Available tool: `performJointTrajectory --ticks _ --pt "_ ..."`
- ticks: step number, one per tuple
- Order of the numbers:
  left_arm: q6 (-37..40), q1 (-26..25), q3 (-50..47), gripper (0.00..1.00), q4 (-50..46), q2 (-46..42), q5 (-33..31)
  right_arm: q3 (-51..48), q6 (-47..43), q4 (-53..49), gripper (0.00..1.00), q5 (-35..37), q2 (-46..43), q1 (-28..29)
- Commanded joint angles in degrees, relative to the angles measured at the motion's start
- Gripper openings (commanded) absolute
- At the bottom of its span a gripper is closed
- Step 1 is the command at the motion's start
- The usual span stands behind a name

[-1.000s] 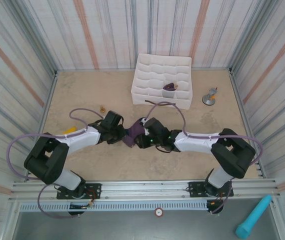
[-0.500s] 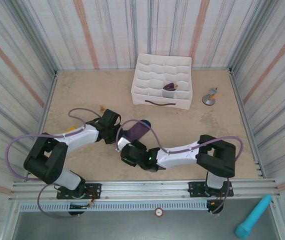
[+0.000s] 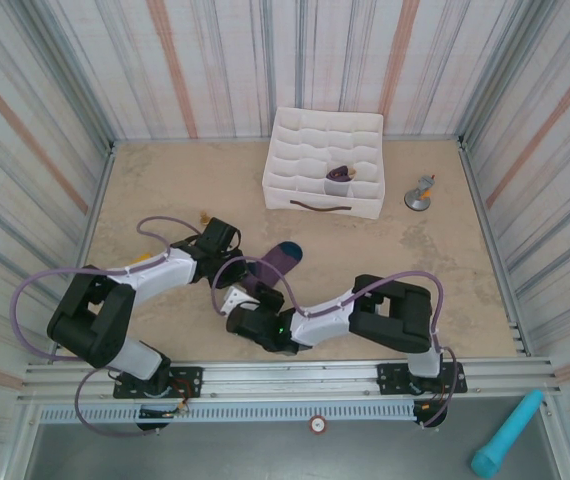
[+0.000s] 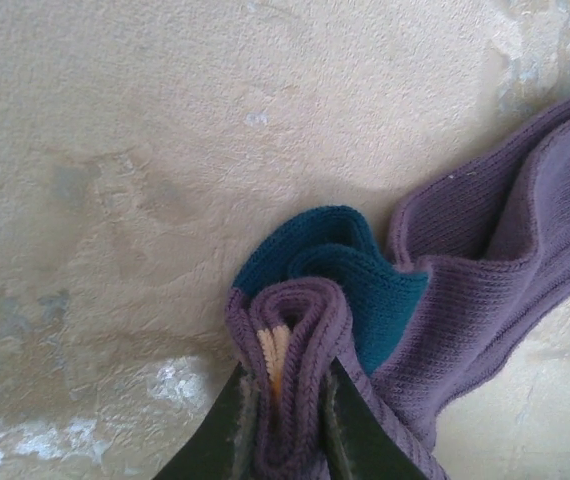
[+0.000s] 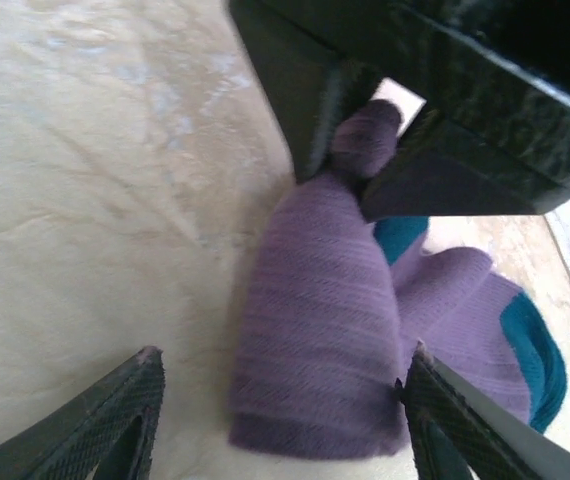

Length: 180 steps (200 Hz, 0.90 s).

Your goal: Roll the socks

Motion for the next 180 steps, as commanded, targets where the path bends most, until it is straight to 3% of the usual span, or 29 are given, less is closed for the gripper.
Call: performJointTrajectory --ticks 1,17,58,105,126,150,180 --pt "1.36 0.52 -0.06 0.01 -2.52 0.29 1.13 -0.11 3.62 -2.15 0.59 0.83 2.78 -1.66" --pt "1.54 0.67 -0.28 0.01 -2.47 -0.16 1.27 -0.35 4.18 -2.15 0.49 0.07 3.25 -1.71" --pt "2.04 1.82 -0.75 0.06 -1.9 -0.51 3.14 -0.93 6.61 -3.15 0.0 -2.42 3.97 -2.1" --pt "2.24 2.53 -0.96 0.14 -1.68 -1.14 4.22 -3.18 8.56 -2.31 0.0 -4.69 2.92 -2.72" --pt "2.18 2.87 -0.99 0.27 -1.68 -1.01 4.82 -4.25 8.98 -1.6 0.0 -7.07 1.95 -3.13" --pt "2.19 3.78 -1.54 0.33 -1.22 -1.7 5.75 -5.61 9.9 -0.94 0.0 -11.41 0.53 -4.17" --pt "1.12 6.02 -3.95 0.64 1.76 -4.17 8.21 -5.83 11.84 -1.81 0.0 -17.08 0.37 -6.16"
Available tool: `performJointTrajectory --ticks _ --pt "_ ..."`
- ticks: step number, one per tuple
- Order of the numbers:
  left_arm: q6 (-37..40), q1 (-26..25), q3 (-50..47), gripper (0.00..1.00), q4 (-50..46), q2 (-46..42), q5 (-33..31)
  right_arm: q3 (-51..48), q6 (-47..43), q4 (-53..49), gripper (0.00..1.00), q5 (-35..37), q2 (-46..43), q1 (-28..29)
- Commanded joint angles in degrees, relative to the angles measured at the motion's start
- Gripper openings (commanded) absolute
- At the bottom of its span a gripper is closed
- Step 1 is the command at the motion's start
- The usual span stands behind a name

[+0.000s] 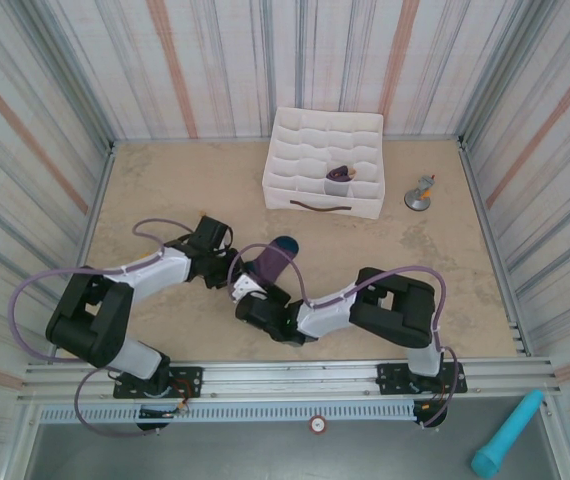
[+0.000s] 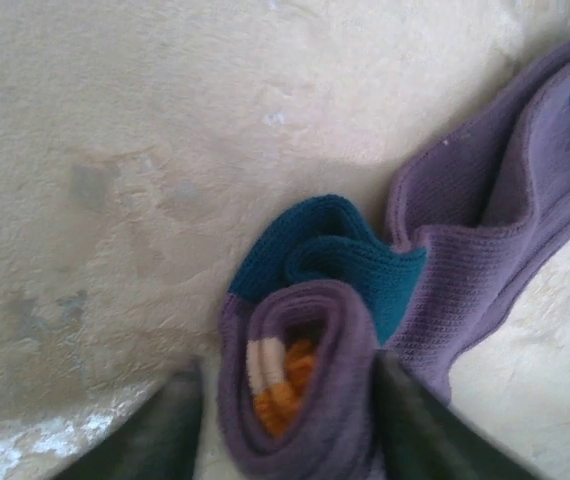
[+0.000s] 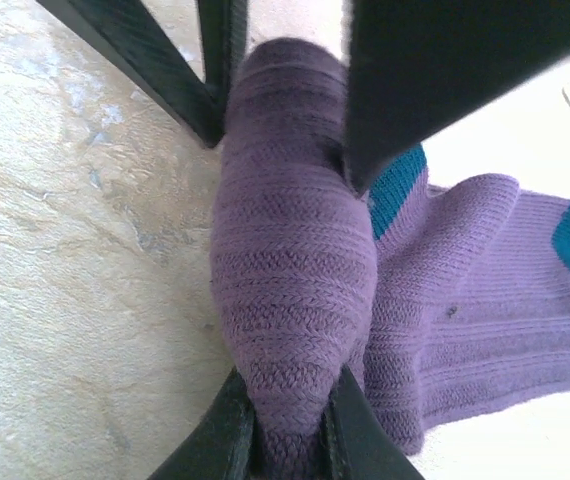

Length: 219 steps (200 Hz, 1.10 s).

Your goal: Roll the socks

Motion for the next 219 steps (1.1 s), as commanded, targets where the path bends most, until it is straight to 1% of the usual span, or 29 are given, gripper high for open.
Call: performJointTrajectory --ticks 1,8,20,34,55,103,127,152,181,219 --pt "-0.51 2.04 -2.87 0.64 1.63 -3.67 2.55 -2.47 4.05 -6.22 0.0 -9.18 1.19 -1.98" --pt "-1.17 3.05 -3.95 0.68 2.89 -4.44 3.57 -2.66 4.39 -6.09 0.0 -10.24 1.17 -2.49" --pt "-2.21 4.89 -5.91 0.71 4.9 -5.62 5.32 -2.9 4.71 -5.99 0.0 -12.04 0.85 -3.32" --pt "-2.78 6.58 -7.56 0.73 5.94 -7.28 5.88 -2.78 5.08 -6.42 0.0 -15.08 0.61 -4.75" --pt "-3.53 8.45 -9.88 0.73 7.13 -10.63 5.95 -3.35 5.85 -6.05 0.0 -16.92 -0.08 -5.98" --pt "-7.05 9.06 -15.47 0.73 9.05 -21.27 0.43 -4.18 8.14 -6.08 0.0 -24.81 -1.71 -8.82" --pt "-7.19 9.11 -16.18 0.73 7.73 -25.13 -1.87 -4.3 10.55 -6.13 0.0 -31.44 -2.19 -11.49" --pt "-6.89 9.15 -15.84 0.74 6.94 -25.69 -1.91 -5.14 15.16 -5.14 0.0 -39.15 -3.44 -15.41" --pt "-7.17 9.17 -15.92 0.73 8.08 -24.16 -0.71 -7.34 23.18 -1.1 0.0 -51.14 -3.71 -20.96" --pt "-7.44 9.15 -16.05 0.73 9.48 -22.94 -0.03 -11.34 33.14 6.54 0.0 -60.15 -2.84 -26.43"
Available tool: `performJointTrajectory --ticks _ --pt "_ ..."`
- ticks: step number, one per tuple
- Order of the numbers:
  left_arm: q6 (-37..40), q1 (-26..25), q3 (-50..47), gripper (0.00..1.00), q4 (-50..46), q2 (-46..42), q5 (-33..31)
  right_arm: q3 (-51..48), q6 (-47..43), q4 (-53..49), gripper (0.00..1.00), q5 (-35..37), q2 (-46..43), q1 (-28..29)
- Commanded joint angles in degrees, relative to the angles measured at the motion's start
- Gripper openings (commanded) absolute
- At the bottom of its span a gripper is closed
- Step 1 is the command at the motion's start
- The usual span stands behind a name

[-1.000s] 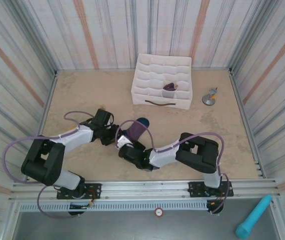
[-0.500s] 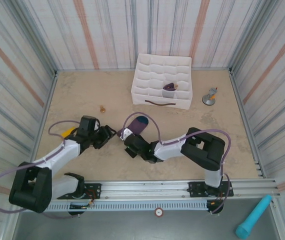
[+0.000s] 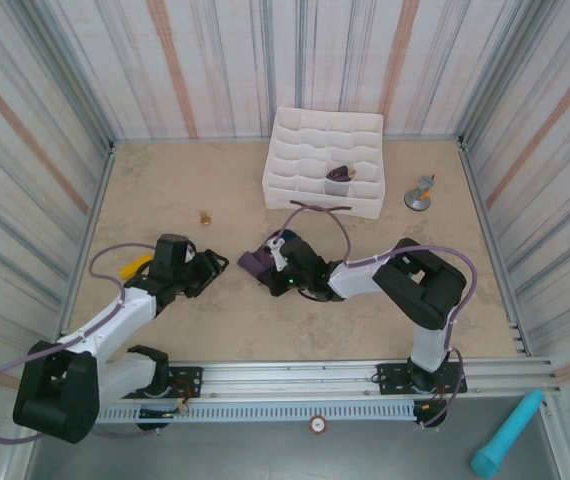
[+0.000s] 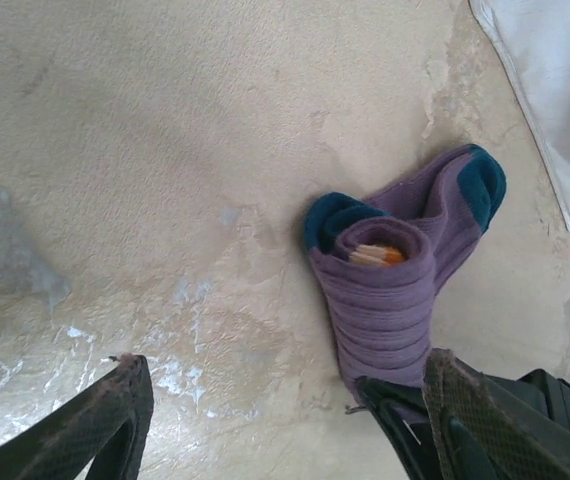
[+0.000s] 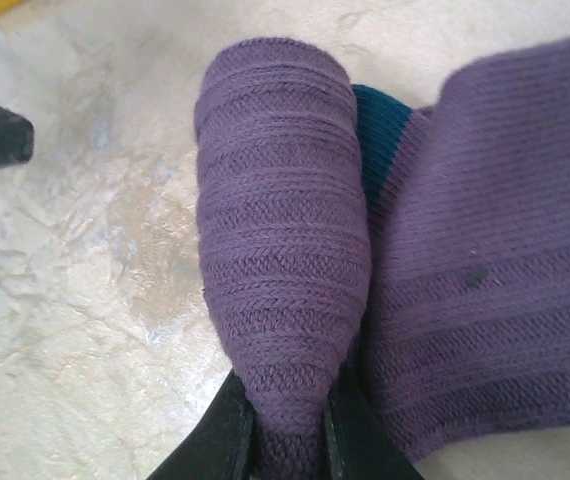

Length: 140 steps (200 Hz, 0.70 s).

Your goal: Roll the socks

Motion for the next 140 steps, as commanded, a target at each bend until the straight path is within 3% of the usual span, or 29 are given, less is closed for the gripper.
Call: performJointTrajectory --ticks 1,67,140 --pt "-0.63 0.28 -0.4 0.73 0.7 0.4 0.07 -4.54 10.72 -3.98 0.0 -8.98 2.59 -2.97" --pt "-0.68 0.21 -1.26 0.72 1.26 0.25 -0.17 -7.06 26.83 4.88 0.0 -18.85 8.7 -10.2" --pt "1.5 -4.02 1.55 0.67 4.32 6.17 -0.81 -3.13 35.79 -5.15 0.0 -20.56 13.58 -13.31"
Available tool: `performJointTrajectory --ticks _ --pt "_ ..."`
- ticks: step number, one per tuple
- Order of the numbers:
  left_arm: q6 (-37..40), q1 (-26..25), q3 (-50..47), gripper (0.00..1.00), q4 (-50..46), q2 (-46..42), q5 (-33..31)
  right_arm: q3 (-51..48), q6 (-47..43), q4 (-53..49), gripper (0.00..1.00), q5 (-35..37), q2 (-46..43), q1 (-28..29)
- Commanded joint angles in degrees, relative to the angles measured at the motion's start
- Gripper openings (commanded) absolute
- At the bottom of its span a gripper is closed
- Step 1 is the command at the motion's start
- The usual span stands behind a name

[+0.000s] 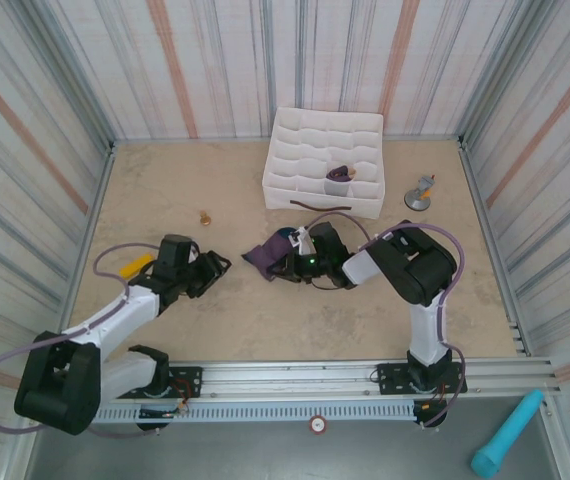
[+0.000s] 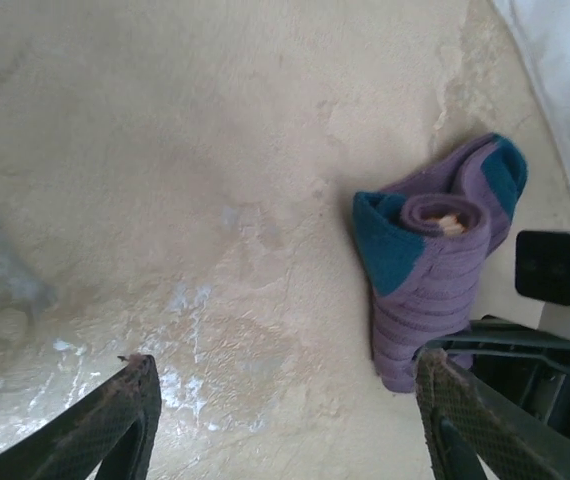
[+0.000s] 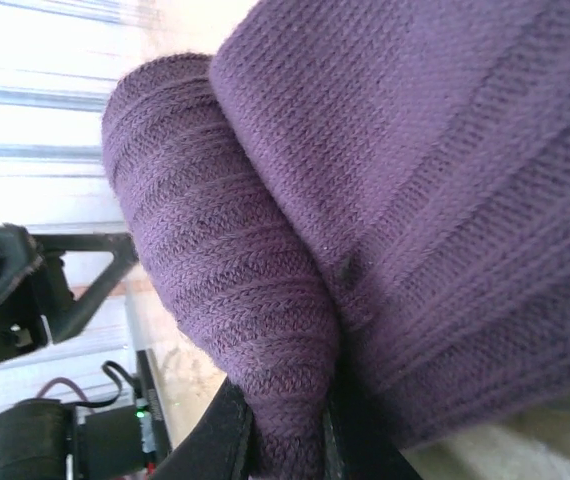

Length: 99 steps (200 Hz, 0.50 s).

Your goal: Roll the socks

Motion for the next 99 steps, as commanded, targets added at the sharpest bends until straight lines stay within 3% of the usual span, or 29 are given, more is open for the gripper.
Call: performJointTrajectory --ticks 1,99 --pt "1.46 -2.3 2.19 0.67 1.36 2.99 -0.76 -1.74 4.36 -18.9 0.0 6.09 4.85 -0.58" --pt "5.31 -8.75 11.97 0.6 15.87 23.92 -0.04 4.32 -3.65 -34.7 0.0 11.21 0.67 -0.59"
